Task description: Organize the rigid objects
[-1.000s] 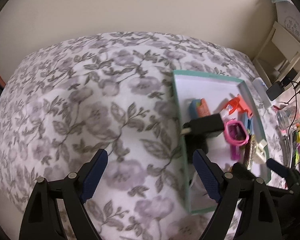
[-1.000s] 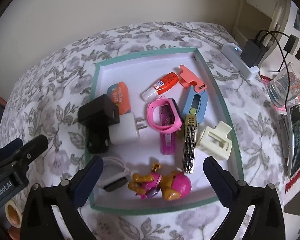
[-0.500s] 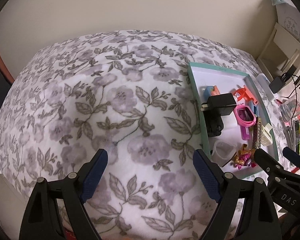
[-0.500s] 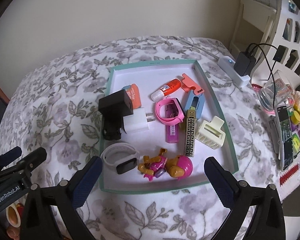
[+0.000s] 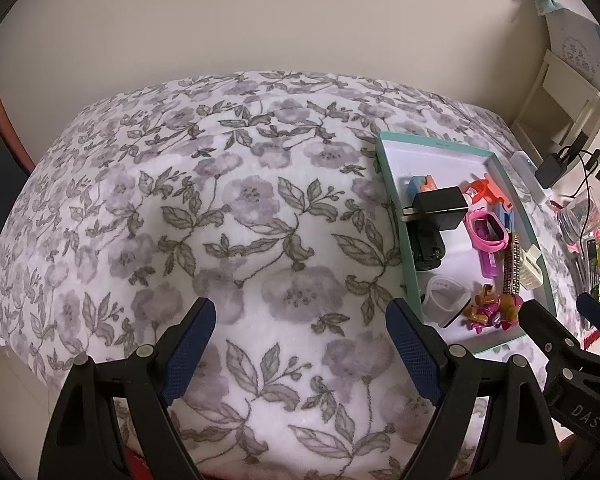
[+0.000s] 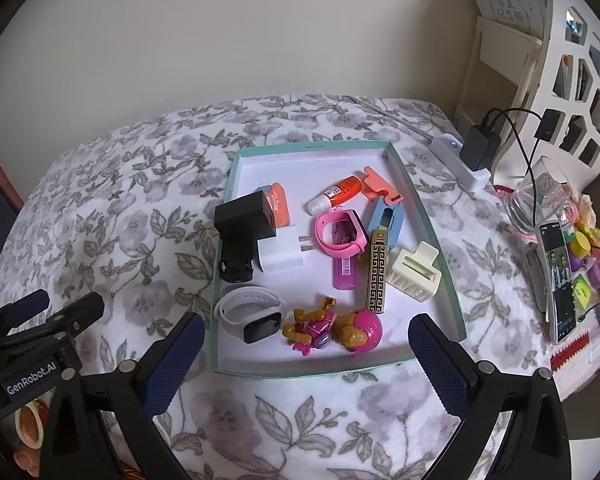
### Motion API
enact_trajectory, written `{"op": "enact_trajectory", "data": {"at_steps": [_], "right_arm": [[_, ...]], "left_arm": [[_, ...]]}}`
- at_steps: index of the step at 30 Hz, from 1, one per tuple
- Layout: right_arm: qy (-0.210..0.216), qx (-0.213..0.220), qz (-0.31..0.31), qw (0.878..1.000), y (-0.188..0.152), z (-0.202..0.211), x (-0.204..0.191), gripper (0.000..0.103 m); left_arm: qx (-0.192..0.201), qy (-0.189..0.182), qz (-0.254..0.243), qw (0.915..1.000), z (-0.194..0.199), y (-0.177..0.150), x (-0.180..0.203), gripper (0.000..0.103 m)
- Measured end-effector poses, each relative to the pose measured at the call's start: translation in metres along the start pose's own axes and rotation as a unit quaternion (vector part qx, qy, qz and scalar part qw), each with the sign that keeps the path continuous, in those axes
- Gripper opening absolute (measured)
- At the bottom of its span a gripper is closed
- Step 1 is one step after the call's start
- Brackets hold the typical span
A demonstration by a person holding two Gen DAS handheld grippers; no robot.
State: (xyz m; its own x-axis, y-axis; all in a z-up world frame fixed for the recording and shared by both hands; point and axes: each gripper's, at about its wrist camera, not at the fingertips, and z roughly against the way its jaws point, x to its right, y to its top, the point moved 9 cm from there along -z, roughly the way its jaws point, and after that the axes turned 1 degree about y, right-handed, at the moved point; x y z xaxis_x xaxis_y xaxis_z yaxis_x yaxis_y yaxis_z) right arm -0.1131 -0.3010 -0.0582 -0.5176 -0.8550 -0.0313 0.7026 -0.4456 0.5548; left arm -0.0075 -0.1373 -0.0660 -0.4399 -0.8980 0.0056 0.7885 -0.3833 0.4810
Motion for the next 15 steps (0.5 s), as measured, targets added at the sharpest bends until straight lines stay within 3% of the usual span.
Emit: {"op": "enact_trajectory", "data": {"at_steps": [15], "right_arm": [[0.005, -0.003, 0.000, 1.000, 0.0003, -0.0020, 0.0009, 0.103]], "left_arm": [[0.003, 0.013, -0.002, 0.9999, -0.0027, 0.0019, -0.0026, 0.088]]}}
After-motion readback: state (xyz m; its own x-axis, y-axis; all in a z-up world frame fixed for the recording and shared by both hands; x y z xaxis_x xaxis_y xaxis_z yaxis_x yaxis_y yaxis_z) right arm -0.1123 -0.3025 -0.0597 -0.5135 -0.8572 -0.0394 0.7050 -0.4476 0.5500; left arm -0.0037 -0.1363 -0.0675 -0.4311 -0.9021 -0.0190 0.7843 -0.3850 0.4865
